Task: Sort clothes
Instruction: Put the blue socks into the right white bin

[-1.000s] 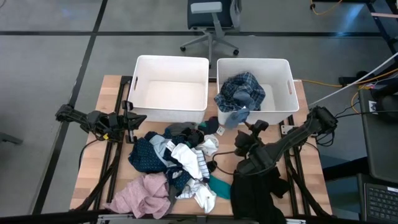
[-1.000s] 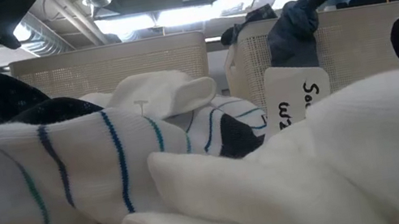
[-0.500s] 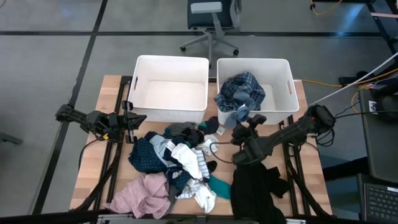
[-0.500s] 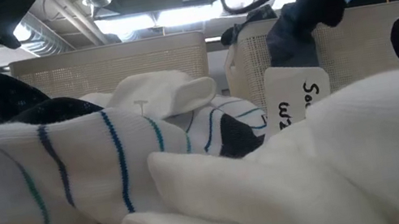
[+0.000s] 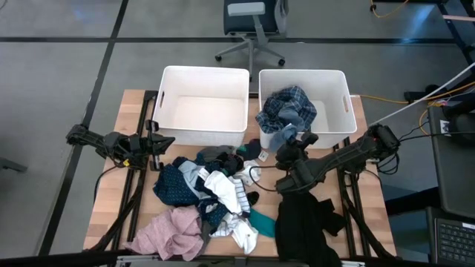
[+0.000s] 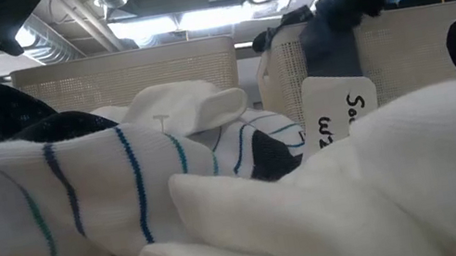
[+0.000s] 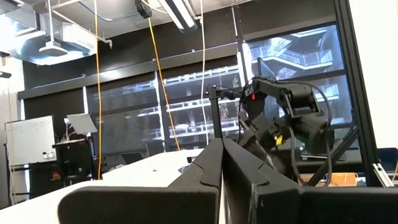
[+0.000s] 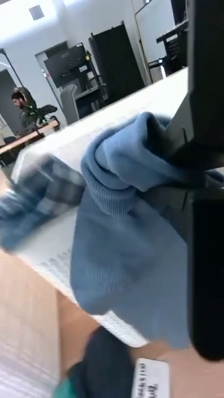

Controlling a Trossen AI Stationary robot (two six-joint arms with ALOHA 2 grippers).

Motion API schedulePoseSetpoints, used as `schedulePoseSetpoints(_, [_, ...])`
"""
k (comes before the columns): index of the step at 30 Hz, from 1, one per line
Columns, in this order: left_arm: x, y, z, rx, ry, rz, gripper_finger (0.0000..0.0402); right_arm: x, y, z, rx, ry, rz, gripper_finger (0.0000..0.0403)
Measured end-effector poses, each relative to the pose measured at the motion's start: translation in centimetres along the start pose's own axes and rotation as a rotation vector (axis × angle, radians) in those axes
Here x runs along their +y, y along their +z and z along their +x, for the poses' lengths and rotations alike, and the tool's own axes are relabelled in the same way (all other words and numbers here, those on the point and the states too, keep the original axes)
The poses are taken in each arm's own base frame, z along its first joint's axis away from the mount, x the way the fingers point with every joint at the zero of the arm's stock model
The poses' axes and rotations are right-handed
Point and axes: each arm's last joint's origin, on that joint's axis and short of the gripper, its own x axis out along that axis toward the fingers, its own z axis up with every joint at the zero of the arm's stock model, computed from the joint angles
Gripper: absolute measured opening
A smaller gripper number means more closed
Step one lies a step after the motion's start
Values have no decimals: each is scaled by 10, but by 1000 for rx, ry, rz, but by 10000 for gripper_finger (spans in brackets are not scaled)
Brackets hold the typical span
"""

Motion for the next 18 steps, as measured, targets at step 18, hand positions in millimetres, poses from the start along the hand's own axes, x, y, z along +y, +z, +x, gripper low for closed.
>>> schedulePoseSetpoints(18, [0, 0, 0, 0, -1, -23, 1, -128, 72, -14, -122, -52, 240, 19])
